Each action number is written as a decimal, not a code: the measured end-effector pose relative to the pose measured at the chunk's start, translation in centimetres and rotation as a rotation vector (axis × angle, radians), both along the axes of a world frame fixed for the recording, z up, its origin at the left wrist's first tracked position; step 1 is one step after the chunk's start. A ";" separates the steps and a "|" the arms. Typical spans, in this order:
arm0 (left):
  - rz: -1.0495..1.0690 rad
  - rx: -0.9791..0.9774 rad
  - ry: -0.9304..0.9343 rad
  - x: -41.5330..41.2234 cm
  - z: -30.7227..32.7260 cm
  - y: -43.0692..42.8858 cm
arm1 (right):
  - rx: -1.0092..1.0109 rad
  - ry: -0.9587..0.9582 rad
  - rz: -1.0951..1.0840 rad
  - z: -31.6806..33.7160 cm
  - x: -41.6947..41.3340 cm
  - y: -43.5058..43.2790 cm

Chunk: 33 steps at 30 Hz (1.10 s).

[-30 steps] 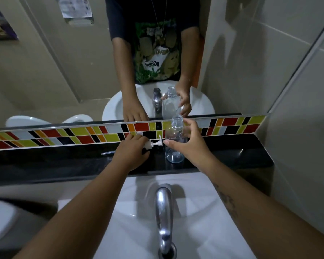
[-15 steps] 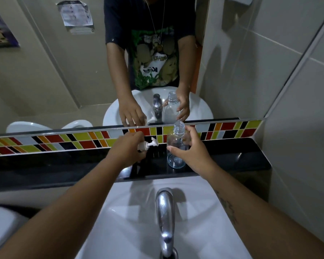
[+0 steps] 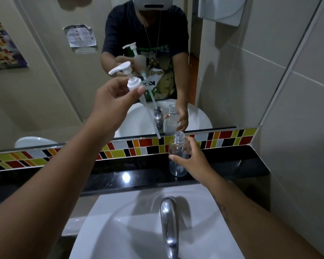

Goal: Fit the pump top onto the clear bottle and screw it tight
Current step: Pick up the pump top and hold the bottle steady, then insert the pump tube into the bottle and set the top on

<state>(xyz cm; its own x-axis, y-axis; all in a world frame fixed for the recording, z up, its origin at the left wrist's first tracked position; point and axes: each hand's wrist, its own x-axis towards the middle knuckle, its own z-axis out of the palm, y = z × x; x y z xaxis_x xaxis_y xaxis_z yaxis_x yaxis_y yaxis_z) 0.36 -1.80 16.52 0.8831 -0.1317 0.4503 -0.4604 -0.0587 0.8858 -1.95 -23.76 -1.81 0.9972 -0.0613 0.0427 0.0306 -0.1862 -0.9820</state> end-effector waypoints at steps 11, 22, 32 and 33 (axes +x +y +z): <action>0.005 -0.203 0.132 -0.4 -0.9 -2.3 | -0.033 0.011 0.010 -0.9 -0.2 0.6; -0.010 -0.151 0.183 0.7 -2.1 -3.1 | -0.024 -0.015 0.019 -1.1 -0.1 0.5; -0.114 0.034 0.251 0.9 -5.1 -5.1 | 0.022 -0.025 0.052 -1.1 -0.4 0.3; -0.117 0.054 0.254 1.1 -5.6 -5.3 | 0.022 -0.031 0.045 -1.1 -0.3 0.4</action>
